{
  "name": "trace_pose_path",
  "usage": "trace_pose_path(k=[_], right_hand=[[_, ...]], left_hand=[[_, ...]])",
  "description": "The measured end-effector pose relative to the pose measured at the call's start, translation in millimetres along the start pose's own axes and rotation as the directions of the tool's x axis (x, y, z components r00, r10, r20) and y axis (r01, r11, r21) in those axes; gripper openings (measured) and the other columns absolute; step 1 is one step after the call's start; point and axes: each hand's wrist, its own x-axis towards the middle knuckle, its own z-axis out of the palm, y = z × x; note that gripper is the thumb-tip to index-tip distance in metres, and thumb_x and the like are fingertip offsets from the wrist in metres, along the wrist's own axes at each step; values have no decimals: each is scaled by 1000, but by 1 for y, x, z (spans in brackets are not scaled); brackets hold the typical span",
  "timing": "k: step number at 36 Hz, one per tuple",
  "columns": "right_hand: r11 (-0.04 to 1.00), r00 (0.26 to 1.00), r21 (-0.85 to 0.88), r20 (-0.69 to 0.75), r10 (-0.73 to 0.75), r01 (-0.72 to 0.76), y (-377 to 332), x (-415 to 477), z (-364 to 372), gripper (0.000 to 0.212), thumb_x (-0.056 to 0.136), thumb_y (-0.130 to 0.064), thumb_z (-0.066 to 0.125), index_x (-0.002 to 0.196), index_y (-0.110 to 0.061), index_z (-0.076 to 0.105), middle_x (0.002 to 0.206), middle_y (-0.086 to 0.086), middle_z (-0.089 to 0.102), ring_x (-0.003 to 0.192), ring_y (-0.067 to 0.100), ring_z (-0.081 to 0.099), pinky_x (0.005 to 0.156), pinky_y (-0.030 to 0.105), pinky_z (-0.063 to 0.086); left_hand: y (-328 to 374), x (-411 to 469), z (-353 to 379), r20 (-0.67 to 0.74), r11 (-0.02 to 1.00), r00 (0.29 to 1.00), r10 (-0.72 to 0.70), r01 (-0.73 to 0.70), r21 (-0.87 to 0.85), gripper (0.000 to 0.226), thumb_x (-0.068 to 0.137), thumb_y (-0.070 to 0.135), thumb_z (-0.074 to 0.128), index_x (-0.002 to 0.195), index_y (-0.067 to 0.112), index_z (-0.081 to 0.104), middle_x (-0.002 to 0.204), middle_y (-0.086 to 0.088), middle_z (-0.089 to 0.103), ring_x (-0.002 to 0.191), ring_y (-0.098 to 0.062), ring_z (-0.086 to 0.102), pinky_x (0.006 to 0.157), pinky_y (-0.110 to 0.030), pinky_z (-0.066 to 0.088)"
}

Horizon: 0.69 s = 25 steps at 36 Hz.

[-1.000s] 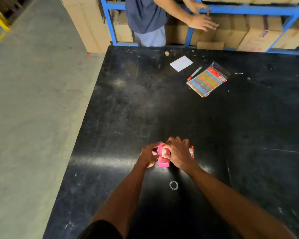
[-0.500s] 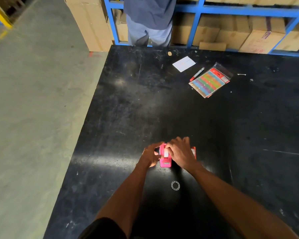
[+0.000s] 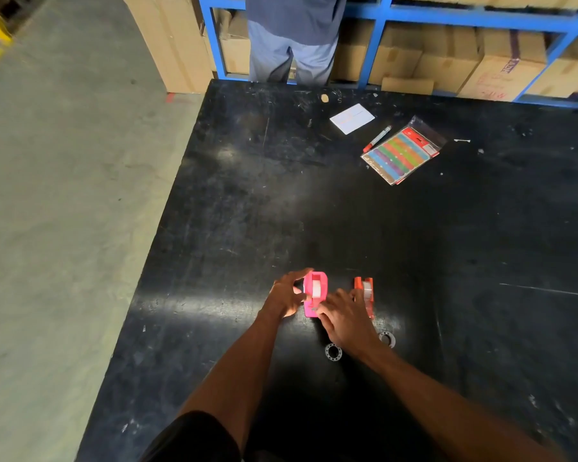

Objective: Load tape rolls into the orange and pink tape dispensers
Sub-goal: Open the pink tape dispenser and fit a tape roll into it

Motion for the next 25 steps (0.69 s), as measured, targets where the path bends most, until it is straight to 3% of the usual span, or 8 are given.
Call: trace_pose_path(k=[6,15,17,20,25], right_hand=[[1000,1000,-31,-8,5,-5,-10,-8,6,15,87,-32,63,88,-23,74,95,-2,71,89,24,63,81,47,48],[987,995,-149,79,67,-54,-17,3,2,12,70,-34,83,72,-26,75,79,-5,72,78,21,66,70,43,53],[986,988,-155,132,85,-65,-19,3,1,13,75,-37,80,79,-25,77,88,-4,72,86,21,67,76,46,53],[991,975,-109,195,103,-83,-22,-3,8,22,94,-32,57,105,-21,73,115,2,65,109,26,59,95,50,42],[986,960,-81,229,160,-145,-27,-9,11,30,100,-23,41,121,-20,62,129,3,55,120,28,49,101,49,33]], left_hand=[[-1,0,1,1,1000,1000,19,-19,8,67,81,-14,70,142,11,54,141,-14,59,118,-30,61,103,-40,52],[-2,-1,2,-3,999,1000,20,-20,26,66,84,-13,68,142,13,53,142,-14,56,119,-34,61,102,-42,54],[-2,-1,3,-3,999,1000,20,-20,45,66,84,-11,68,143,15,53,142,-13,57,119,-31,62,102,-38,54],[-3,-1,3,-3,997,1000,28,-28,76,66,85,-8,70,143,16,53,141,-12,58,118,-28,62,96,-28,52],[-3,0,4,-1,994,999,33,-33,101,67,86,-7,70,145,18,50,141,-12,58,121,-26,61,95,-27,51]])
